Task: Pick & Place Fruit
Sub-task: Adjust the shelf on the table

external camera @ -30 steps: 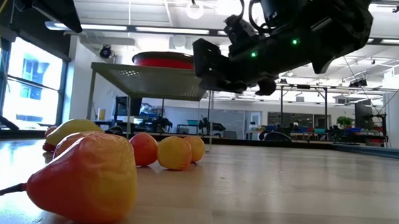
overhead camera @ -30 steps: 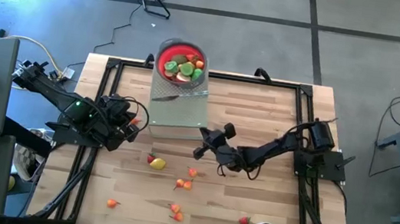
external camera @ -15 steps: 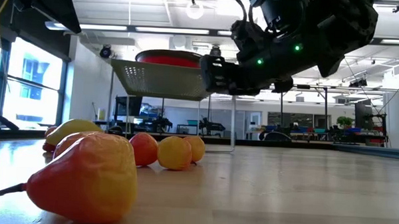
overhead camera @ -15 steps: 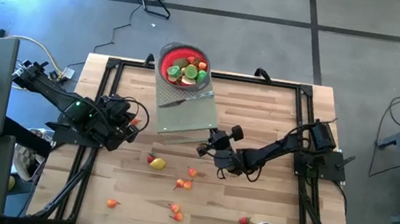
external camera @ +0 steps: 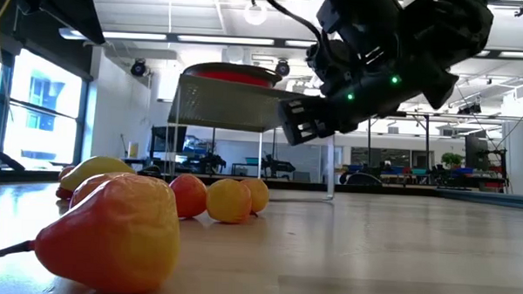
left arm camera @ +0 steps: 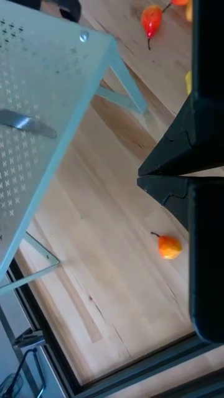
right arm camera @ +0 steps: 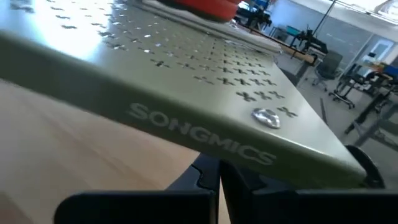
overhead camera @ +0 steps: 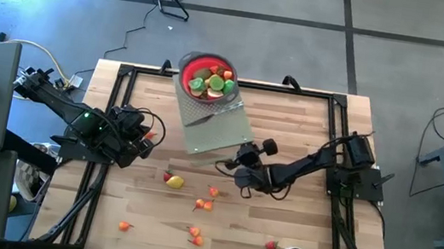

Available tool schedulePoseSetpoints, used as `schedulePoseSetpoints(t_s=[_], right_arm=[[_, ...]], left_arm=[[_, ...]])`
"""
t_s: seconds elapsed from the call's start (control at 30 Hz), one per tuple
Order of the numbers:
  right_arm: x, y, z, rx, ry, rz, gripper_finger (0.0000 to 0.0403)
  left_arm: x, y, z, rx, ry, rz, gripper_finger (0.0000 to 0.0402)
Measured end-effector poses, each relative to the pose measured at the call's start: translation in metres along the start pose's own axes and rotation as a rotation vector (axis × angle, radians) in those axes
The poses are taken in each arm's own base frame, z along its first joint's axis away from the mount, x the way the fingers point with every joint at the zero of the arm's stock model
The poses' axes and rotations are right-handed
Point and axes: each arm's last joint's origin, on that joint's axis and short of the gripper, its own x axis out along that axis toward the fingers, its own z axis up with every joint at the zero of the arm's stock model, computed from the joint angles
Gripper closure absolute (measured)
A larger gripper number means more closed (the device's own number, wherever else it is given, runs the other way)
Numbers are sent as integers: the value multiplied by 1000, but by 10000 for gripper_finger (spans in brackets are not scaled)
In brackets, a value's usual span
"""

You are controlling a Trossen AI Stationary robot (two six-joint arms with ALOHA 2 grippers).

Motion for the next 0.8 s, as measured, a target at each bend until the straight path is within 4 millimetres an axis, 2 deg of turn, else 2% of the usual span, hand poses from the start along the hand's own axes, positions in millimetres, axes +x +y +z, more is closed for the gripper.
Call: schedulePoseSetpoints(t_s=[0.27, 0.5, 0.8], right_arm=[[5, -30, 5, -40, 87, -57, 400], [7, -56, 0, -37, 186, -103, 400], [7, -59, -3, -26, 246, -78, 400]], left_arm=[[0, 0, 0, 3, 8, 1, 402], [0, 0, 0, 5, 10, 3, 402], [0, 1, 0, 6, 10, 5, 402]])
